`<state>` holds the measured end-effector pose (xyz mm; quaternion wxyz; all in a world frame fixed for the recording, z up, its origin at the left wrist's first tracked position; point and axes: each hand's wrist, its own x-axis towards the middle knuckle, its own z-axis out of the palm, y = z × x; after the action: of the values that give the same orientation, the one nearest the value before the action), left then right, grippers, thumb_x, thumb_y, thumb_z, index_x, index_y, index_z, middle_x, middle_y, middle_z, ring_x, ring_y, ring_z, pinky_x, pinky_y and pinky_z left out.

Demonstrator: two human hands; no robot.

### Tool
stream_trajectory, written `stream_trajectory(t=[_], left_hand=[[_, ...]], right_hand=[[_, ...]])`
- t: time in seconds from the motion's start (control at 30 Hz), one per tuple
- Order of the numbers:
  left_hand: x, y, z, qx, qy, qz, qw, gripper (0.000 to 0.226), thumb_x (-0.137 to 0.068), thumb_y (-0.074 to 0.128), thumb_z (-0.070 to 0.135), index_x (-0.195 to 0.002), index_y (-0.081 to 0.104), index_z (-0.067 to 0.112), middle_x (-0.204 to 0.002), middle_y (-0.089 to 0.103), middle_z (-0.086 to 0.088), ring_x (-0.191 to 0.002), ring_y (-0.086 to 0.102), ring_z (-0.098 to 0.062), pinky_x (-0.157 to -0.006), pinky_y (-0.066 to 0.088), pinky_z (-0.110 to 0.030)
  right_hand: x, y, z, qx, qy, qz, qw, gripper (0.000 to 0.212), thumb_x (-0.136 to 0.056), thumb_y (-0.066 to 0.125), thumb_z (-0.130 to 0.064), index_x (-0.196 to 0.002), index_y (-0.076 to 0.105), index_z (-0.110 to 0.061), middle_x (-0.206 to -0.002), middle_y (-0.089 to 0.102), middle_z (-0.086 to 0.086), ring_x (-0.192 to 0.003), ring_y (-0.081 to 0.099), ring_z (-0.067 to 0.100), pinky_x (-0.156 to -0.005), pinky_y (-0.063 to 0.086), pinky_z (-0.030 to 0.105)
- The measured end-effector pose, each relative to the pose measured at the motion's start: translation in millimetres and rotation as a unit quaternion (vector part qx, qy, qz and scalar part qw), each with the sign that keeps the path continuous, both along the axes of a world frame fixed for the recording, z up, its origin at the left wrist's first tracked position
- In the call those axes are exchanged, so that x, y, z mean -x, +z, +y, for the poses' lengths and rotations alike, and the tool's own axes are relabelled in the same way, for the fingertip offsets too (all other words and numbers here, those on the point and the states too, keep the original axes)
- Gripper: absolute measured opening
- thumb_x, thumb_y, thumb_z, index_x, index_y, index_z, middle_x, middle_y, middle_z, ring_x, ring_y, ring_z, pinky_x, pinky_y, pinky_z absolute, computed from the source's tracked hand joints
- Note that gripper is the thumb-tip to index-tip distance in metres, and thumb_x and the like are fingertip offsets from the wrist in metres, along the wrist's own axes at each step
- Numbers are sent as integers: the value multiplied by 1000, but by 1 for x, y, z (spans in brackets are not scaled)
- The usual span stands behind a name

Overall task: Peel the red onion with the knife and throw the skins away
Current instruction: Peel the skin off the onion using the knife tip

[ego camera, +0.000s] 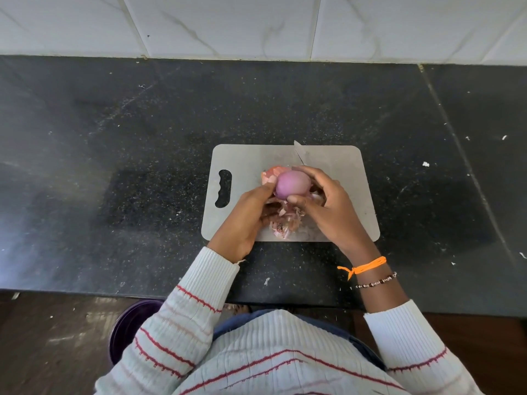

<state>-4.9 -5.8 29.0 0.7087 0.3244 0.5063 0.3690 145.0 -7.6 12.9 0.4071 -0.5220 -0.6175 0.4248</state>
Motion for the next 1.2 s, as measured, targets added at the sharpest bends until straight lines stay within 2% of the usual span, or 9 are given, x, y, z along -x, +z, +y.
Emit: stream_trajectory(t=[0.07, 0.13, 0.27, 0.37, 0.53, 0.63, 0.8, 1.0, 1.2], left_hand=[[1, 2, -1, -11, 4, -46, 999, 34, -96, 43, 32, -110, 62, 8, -91, 72, -4, -84, 67, -11, -76, 55, -19], [1, 3, -1, -5, 14, -99, 995, 26, -94, 47, 23, -110, 60, 8, -86, 73, -3, -80, 69, -11, -72, 56, -19], [1, 3, -2, 19, 36, -145, 989, 23, -92, 51, 20, -107, 61, 5, -81, 73, -3, -75, 69, -10, -64, 56, -18], [2, 3, -2, 28, 45, -144, 988, 22, -91, 53, 23, -98, 65, 5, -79, 73, -4, -73, 69, -10, -62, 56, -18], [2, 2, -3, 28, 45, -132, 990, 26, -90, 54, 26, -101, 65, 4, -78, 73, -3, -73, 69, -10, -65, 57, -18], [2, 3, -3, 28, 49, -129, 990, 22, -89, 55, 23, -98, 65, 5, -75, 73, -2, -71, 69, -9, -66, 57, -18], [2, 2, -2, 30, 50, -120, 991, 18, -88, 57, 21, -94, 66, 7, -74, 73, -1, -70, 69, -8, -66, 57, -17], [2, 2, -1, 38, 50, -108, 992, 16, -88, 57, 18, -95, 65, 6, -73, 73, -3, -68, 69, -9, -60, 56, -16], [2, 0, 0, 38, 59, -104, 992, 22, -87, 59, 18, -103, 64, 3, -79, 73, -3, -71, 69, -9, -62, 57, -16]], right_hand=[[0, 2, -2, 13, 12, 34, 999, 50, -82, 70, -19, -128, 52, -23, -125, 59, -3, -117, 54, 10, -95, 48, 23], [1, 6, -3, 7, 2, 64, 998, 50, -82, 68, -8, -127, 52, -21, -126, 59, -2, -117, 55, 7, -95, 48, 24], [8, 10, -7, -41, -52, 40, 997, 42, -81, 65, -3, -121, 60, -16, -118, 65, -2, -110, 60, 5, -95, 49, 27], [13, 12, -8, -87, -95, 6, 992, 38, -80, 65, -6, -117, 63, -11, -111, 66, -4, -103, 63, 3, -91, 51, 22], [13, 11, -7, -136, -113, -26, 984, 32, -78, 67, -14, -109, 68, -7, -101, 68, -4, -94, 64, 0, -84, 52, 17], [12, 11, -6, -140, -118, -30, 983, 28, -79, 68, -16, -105, 70, -7, -98, 71, 1, -90, 66, 3, -82, 54, 20], [11, 8, -3, -142, -116, -39, 982, 27, -78, 67, -16, -102, 71, -5, -93, 71, -1, -86, 66, 3, -79, 53, 17], [4, 4, 1, -158, -122, -69, 977, 17, -81, 65, -2, -96, 71, -3, -87, 72, 4, -79, 67, 6, -72, 56, 19], [7, 5, -2, -136, -110, -33, 984, 21, -79, 70, -12, -98, 71, -5, -87, 69, -4, -79, 68, 5, -72, 56, 19]])
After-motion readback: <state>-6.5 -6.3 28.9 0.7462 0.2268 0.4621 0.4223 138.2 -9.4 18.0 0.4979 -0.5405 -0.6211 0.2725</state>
